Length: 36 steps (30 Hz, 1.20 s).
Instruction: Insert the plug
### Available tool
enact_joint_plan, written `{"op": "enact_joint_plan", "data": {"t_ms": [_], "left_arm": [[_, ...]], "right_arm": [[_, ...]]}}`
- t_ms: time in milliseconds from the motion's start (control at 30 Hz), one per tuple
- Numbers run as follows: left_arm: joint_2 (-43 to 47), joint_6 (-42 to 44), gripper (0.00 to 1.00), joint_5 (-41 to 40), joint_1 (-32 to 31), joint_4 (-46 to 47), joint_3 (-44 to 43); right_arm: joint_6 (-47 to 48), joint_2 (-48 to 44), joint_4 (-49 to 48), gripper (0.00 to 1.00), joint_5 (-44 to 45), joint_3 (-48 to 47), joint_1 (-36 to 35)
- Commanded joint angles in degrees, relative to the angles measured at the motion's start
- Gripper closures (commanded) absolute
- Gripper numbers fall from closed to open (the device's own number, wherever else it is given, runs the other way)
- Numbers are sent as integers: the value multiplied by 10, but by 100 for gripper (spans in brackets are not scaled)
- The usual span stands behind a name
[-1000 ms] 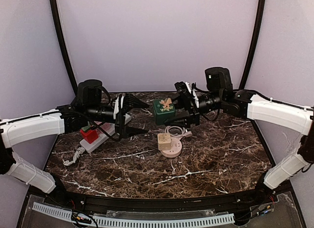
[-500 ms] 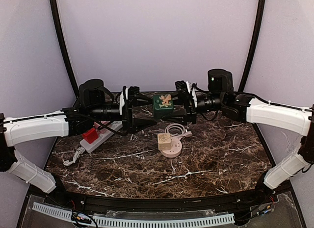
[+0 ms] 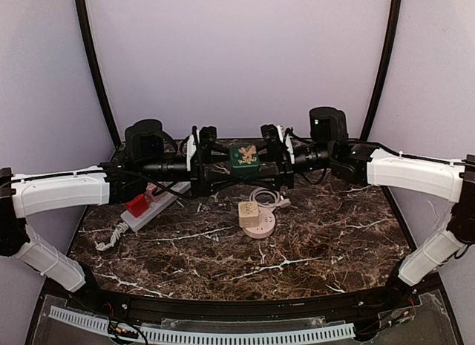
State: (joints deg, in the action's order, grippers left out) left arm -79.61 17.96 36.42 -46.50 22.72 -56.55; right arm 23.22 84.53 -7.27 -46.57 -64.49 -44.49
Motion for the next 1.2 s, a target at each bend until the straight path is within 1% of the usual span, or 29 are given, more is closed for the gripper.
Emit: {"op": "enact_joint_plan", "data": {"t_ms": [0, 33, 67, 100, 133, 167, 200, 300, 367, 467, 533, 633, 800, 867, 900, 933, 967, 1000, 1033, 1100, 1133, 1167], "left_arm": [[-7, -10, 88, 10, -7, 23, -14], [-7, -8, 94, 10, -8, 23, -14], [-7, -7, 98, 9, -8, 23, -12], [-6, -5, 99, 3, -8, 20, -12], [-5, -4, 99, -2, -8, 18, -10], [-2, 1, 99, -13, -8, 9, -8], [-1, 6, 99, -18, -7, 3, -3], [6, 31, 99, -35, -8, -37, 6], [7, 45, 99, -37, -7, -54, 10], [5, 59, 99, -35, -8, -60, 13], [2, 61, 99, -34, -8, -60, 12], [-1, 61, 99, -35, -8, -59, 10], [-7, 54, 99, -40, -7, -54, 6], [-9, 52, 99, -36, -8, -53, 6], [-11, 52, 99, -35, -8, -53, 6], [-13, 49, 99, -34, -8, -53, 6], [-13, 49, 100, -34, -8, -54, 5], [-15, 49, 99, -33, -8, -55, 4], [-15, 48, 99, -32, -8, -55, 3], [-17, 43, 99, -31, -7, -58, 1], [-17, 40, 99, -29, -7, -60, 1], [-17, 36, 99, -30, -7, -61, 4]], "right_arm": [[-17, 15, -34, 100, 4, -18, 0], [-17, 16, -30, 100, 5, -19, 0], [-18, 17, -22, 96, 6, -23, 0], [-18, 17, -8, 74, 6, -26, 0], [-13, 15, 13, 47, 6, -31, 1], [-4, 11, 36, 13, 9, -35, 1], [10, 3, 62, 3, 16, -37, 2], [63, -25, 164, 2, 26, -47, 3], [81, -32, 214, 1, 36, -66, 3], [88, -16, 269, 2, 58, -108, 3], [82, 1, 289, 1, 66, -130, 2], [87, 21, 309, 1, 58, -154, -2], [86, 41, 311, 2, 49, -168, -11], [85, 48, 314, 6, 51, -177, -11], [84, 52, 315, 11, 48, -183, -11], [81, 55, 315, 19, 44, -186, -11], [80, 57, 315, 30, 37, -189, -11], [77, 59, 315, 44, 32, -191, -11], [72, 63, 314, 62, 24, -193, -11], [60, 69, 314, 93, 12, -196, -11], [56, 71, 315, 100, 10, -196, -11], [55, 73, 317, 100, 12, -195, -11]]}}
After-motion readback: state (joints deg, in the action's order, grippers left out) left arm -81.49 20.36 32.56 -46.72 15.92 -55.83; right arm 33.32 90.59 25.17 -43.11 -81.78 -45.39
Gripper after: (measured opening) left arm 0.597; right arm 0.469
